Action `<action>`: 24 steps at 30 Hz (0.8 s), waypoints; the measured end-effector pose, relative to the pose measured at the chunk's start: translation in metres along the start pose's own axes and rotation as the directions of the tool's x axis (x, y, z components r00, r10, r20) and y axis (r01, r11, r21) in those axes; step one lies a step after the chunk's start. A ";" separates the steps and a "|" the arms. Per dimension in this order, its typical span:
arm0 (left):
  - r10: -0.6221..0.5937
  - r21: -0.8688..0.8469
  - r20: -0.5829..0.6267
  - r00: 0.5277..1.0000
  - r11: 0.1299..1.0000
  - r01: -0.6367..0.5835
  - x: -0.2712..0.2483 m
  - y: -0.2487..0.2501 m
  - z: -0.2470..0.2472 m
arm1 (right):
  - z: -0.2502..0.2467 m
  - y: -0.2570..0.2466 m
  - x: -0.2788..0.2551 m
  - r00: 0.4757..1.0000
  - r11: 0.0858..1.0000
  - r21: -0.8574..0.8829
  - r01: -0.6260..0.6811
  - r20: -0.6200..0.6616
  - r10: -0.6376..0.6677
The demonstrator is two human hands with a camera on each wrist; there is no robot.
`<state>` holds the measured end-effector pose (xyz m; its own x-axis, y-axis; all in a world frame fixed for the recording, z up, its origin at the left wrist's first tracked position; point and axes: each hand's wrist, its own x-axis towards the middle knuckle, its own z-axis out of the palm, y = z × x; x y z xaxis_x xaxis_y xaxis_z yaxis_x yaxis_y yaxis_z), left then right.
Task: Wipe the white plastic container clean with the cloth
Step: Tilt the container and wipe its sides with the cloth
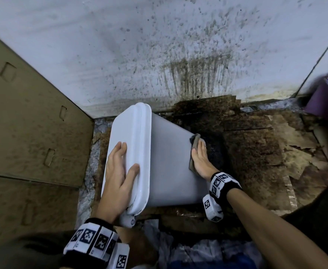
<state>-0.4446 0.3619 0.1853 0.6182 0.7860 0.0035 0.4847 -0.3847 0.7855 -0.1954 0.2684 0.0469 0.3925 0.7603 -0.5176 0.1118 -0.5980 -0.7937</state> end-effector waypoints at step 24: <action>-0.008 0.038 0.005 1.000 0.999 0.008 -0.001 0.003 -0.001 | 0.018 -0.079 -0.005 0.911 0.909 -0.071 0.412 0.057 -0.408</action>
<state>-0.4440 0.3602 0.1882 0.6171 0.7869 -0.0055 0.5124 -0.3965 0.7617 -0.2229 0.3165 0.1063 0.2600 0.9513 -0.1658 0.3282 -0.2485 -0.9113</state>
